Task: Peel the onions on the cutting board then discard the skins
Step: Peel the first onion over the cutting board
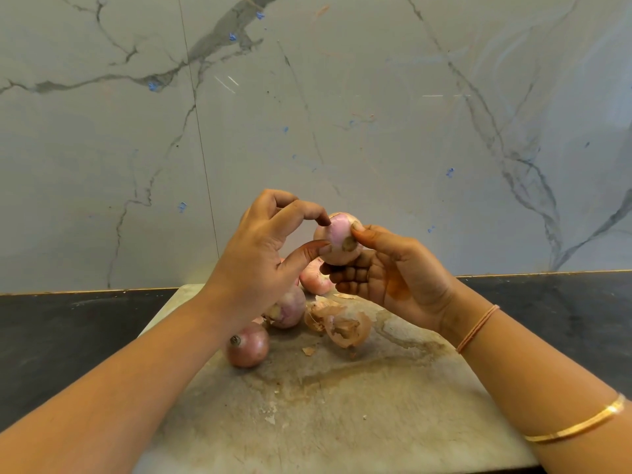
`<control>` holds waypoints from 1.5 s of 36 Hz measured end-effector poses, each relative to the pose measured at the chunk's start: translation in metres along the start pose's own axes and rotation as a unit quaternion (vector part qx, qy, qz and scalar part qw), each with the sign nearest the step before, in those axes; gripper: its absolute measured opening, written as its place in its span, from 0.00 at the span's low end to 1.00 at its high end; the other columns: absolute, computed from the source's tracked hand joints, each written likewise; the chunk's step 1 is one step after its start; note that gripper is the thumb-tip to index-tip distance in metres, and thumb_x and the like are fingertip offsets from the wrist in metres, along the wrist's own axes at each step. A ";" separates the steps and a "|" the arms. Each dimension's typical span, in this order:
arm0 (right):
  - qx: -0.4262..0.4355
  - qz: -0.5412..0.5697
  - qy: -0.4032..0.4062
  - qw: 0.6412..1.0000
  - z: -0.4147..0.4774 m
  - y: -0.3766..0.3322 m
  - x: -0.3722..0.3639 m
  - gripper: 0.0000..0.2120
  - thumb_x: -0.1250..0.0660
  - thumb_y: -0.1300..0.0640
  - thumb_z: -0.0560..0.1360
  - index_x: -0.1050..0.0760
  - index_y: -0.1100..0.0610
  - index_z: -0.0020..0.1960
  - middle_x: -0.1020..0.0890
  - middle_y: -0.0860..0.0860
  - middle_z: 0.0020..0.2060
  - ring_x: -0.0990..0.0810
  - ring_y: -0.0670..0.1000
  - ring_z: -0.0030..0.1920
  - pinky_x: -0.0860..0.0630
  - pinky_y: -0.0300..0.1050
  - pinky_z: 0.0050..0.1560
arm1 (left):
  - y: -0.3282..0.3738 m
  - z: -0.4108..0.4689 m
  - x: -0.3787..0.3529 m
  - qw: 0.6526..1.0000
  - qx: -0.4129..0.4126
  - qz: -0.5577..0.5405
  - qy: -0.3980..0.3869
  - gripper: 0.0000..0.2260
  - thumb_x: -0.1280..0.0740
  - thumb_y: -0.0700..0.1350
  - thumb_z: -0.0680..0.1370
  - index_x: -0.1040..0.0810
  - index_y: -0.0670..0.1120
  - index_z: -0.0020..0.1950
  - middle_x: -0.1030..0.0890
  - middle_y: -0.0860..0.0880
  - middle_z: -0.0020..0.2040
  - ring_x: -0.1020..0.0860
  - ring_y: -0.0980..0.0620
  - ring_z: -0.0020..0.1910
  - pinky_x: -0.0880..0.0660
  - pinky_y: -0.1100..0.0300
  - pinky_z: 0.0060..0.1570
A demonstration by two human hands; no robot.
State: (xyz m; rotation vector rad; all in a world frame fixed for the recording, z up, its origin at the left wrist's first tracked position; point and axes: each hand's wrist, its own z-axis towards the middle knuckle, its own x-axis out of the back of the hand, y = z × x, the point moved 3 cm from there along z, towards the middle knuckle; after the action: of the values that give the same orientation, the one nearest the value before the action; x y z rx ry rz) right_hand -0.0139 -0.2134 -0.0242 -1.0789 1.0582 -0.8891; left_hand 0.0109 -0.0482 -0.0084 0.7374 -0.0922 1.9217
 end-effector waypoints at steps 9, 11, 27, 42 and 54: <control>-0.015 -0.017 0.000 1.000 0.000 0.001 0.000 0.32 0.37 0.46 0.70 0.31 0.66 0.66 0.17 0.60 0.40 0.18 0.51 0.36 0.21 0.41 0.38 | -0.002 0.000 -0.002 0.999 0.013 -0.023 -0.021 0.13 0.39 0.64 0.72 0.30 0.65 0.55 0.35 0.61 0.57 0.34 0.64 0.57 0.33 0.65 0.54; -0.015 -0.018 0.000 1.000 0.000 0.001 0.000 0.31 0.38 0.46 0.70 0.31 0.66 0.66 0.18 0.60 0.40 0.19 0.51 0.35 0.22 0.41 0.38 | -0.002 0.000 -0.002 0.999 0.018 -0.031 -0.024 0.14 0.38 0.64 0.72 0.30 0.65 0.56 0.36 0.61 0.58 0.34 0.64 0.57 0.34 0.66 0.55; -0.019 -0.019 -0.005 1.000 0.000 0.002 -0.001 0.29 0.38 0.46 0.70 0.29 0.65 0.63 0.17 0.60 0.40 0.19 0.50 0.35 0.21 0.40 0.38 | 0.000 0.000 -0.002 0.999 0.022 -0.036 -0.025 0.11 0.37 0.63 0.72 0.31 0.67 0.52 0.37 0.64 0.58 0.34 0.63 0.58 0.34 0.66 0.56; -0.001 0.032 0.066 0.997 0.004 0.001 0.004 0.20 0.37 0.52 0.78 0.27 0.64 0.64 0.19 0.59 0.47 0.18 0.51 0.40 0.21 0.40 0.40 | 0.000 -0.001 -0.002 1.000 0.019 -0.019 -0.012 0.04 0.36 0.59 0.75 0.29 0.62 0.47 0.33 0.57 0.57 0.33 0.63 0.59 0.35 0.71 0.55; 0.006 -0.025 0.034 0.999 0.004 0.002 0.002 0.11 0.38 0.54 0.79 0.24 0.60 0.55 0.18 0.58 0.47 0.17 0.51 0.41 0.20 0.43 0.46 | 0.000 0.000 -0.003 0.999 0.024 -0.008 -0.037 0.05 0.38 0.51 0.75 0.30 0.63 0.46 0.34 0.57 0.60 0.33 0.58 0.61 0.37 0.68 0.57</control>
State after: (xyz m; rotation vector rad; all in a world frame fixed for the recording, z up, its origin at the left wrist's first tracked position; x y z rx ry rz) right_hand -0.0099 -0.2137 -0.0260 -1.0741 1.0850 -0.9778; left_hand 0.0115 -0.0507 -0.0100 0.8398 -0.0853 1.8881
